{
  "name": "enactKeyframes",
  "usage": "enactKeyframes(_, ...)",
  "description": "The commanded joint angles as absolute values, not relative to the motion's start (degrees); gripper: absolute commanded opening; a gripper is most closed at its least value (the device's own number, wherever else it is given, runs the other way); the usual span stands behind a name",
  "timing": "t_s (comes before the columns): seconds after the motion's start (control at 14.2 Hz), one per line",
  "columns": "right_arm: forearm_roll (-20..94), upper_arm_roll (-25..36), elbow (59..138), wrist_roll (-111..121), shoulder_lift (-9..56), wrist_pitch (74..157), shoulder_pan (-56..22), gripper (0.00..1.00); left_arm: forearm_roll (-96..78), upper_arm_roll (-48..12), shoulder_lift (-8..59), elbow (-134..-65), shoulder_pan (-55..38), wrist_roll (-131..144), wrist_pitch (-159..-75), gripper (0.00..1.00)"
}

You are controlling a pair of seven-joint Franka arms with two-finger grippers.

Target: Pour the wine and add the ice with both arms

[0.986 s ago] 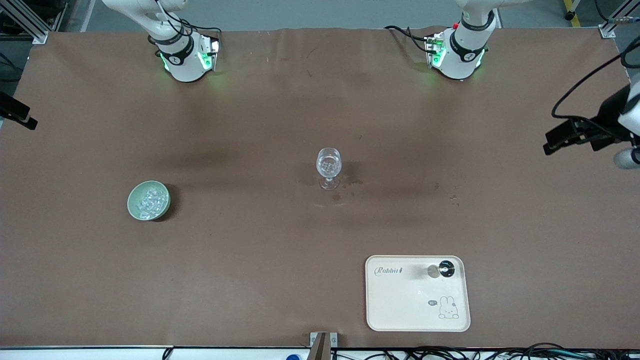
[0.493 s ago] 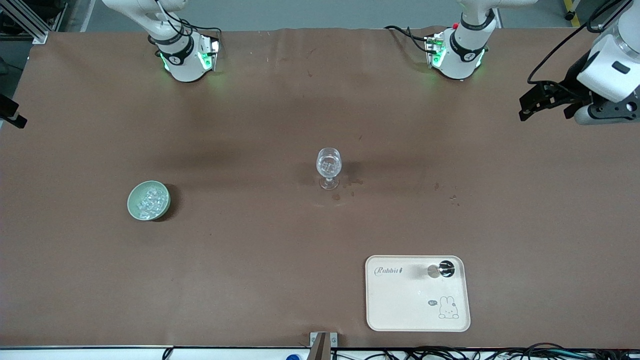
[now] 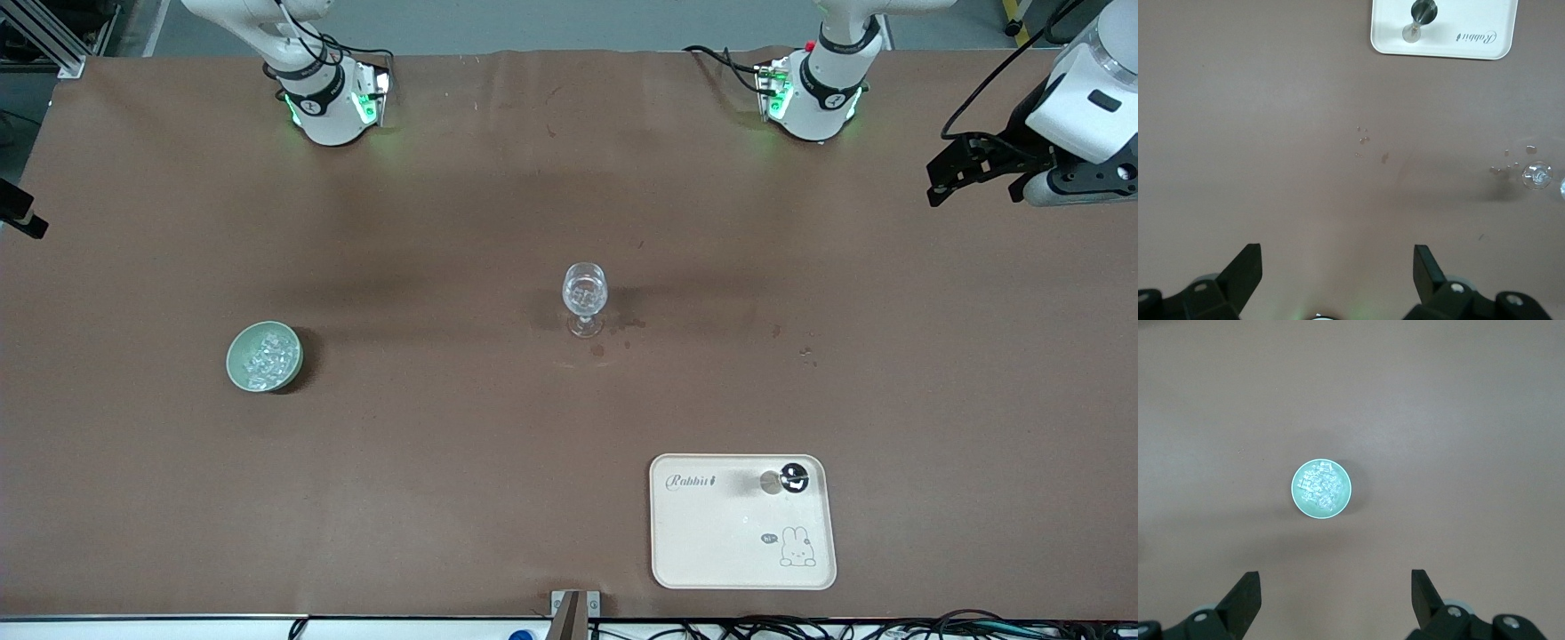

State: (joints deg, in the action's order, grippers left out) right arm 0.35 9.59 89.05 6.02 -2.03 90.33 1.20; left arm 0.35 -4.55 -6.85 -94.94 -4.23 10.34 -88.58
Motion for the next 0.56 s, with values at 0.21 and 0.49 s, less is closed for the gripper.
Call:
enactKeyframes(0.21,1.23,9.23,88.24,6.77,-1.58,89.38,1.49,0.99,2.02,-4.48,-5.54,-92.02,-4.13,8.53,-87.28,1.00)
enactKeyframes(0.49,1.23,9.23,88.33,6.77,-1.58,89.38,1.41,0.99,1.93,-4.48,-5.19,-92.11,-3.96,8.44,-87.19,1.00)
